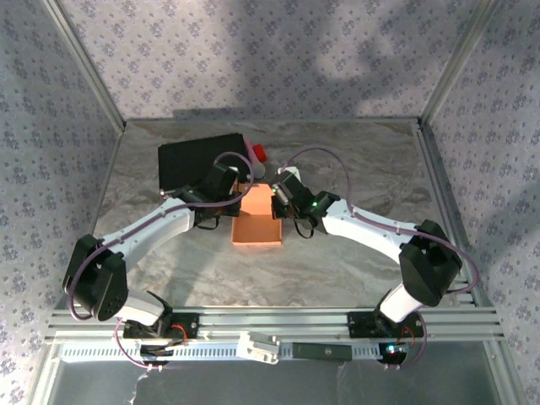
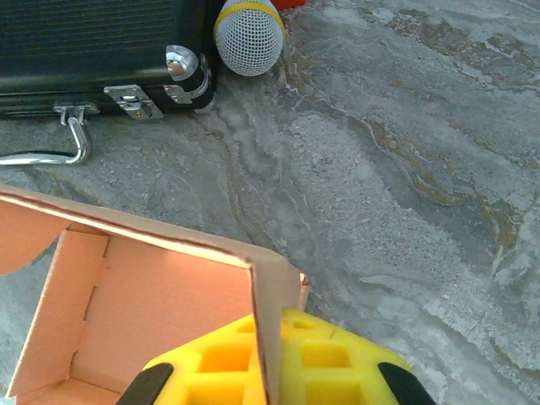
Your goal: Fold the paper box
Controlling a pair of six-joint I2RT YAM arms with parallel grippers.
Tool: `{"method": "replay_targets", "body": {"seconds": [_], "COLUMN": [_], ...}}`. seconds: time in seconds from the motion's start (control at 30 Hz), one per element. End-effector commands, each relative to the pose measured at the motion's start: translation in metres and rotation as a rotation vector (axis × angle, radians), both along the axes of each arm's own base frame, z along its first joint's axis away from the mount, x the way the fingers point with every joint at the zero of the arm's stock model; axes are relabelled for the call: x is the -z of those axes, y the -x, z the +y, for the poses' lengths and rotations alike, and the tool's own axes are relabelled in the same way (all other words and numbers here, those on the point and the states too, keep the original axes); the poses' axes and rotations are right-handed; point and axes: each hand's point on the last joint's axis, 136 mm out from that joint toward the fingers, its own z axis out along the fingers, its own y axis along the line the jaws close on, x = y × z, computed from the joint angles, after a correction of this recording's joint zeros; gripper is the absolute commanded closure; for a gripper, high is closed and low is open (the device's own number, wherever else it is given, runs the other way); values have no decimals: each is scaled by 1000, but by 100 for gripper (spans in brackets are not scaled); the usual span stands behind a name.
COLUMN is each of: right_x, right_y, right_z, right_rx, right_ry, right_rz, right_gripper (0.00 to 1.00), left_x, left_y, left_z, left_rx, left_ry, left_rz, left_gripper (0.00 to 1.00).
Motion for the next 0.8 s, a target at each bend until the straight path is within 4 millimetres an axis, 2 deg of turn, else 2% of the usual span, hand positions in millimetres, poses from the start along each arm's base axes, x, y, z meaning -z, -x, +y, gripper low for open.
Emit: {"method": "replay_targets", "body": {"seconds": [0.0, 0.13, 0.43, 0.77], "right_x": [-7, -2, 7, 17], "right_y": [-2, 0, 12, 28], "right_z": [14, 17, 21, 21], "right_rx": [47, 52, 40, 172], "right_ry": [-53, -32, -34, -68], "right_rz": [-29, -43, -94, -119], "right_gripper": [100, 100, 100, 100], "left_x": [-24, -28, -20, -21], "left_y": [-8, -9, 7, 23], "left_z": [-14, -15, -11, -12], "left_rx": [-11, -6, 11, 15], "left_ry": [110, 140, 215, 251], "left_rz": [-95, -137, -193, -231], "left_gripper": [100, 100, 100, 100]}}
